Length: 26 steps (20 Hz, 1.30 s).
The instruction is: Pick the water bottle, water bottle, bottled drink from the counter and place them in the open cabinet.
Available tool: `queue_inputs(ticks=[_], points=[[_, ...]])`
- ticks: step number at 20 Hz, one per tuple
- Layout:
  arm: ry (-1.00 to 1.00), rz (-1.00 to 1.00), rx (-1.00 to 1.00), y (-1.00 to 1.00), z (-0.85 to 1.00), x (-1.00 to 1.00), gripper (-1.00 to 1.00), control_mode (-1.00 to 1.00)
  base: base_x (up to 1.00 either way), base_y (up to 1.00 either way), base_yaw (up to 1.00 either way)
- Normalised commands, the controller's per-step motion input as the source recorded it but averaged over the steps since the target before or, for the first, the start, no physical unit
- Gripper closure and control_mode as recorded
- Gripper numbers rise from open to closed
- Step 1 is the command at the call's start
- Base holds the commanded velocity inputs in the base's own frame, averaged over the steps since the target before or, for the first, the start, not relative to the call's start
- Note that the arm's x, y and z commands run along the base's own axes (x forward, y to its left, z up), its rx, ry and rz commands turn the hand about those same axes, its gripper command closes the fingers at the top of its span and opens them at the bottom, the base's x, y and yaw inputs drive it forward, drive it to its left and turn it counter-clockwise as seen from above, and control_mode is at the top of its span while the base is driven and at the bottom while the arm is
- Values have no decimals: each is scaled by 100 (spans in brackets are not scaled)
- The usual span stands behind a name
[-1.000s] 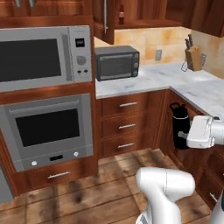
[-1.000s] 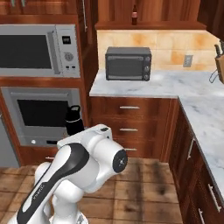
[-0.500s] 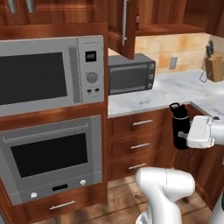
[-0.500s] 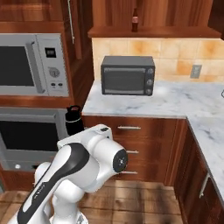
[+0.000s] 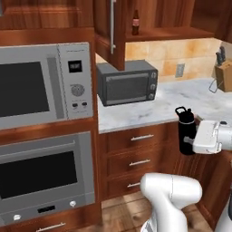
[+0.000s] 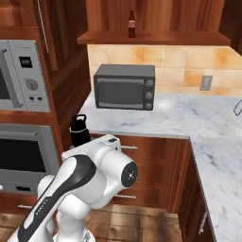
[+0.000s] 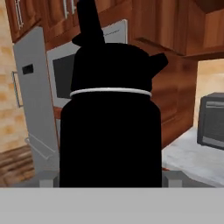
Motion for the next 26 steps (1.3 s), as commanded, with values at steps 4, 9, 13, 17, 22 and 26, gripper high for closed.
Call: queue_inputs(ticks=[4,9,13,17,22,26], points=[[0,0,0,0,0,0,100,100,38,-55,10],[0,0,0,0,0,0,100,100,43,-53,10],[0,0,0,0,0,0,100,100,79,-31,5],[0,0,0,0,0,0,100,100,92,-14,2],[0,0,0,0,0,0,100,100,88,-16,1],[0,0,0,0,0,0,100,100,65,-17,0]])
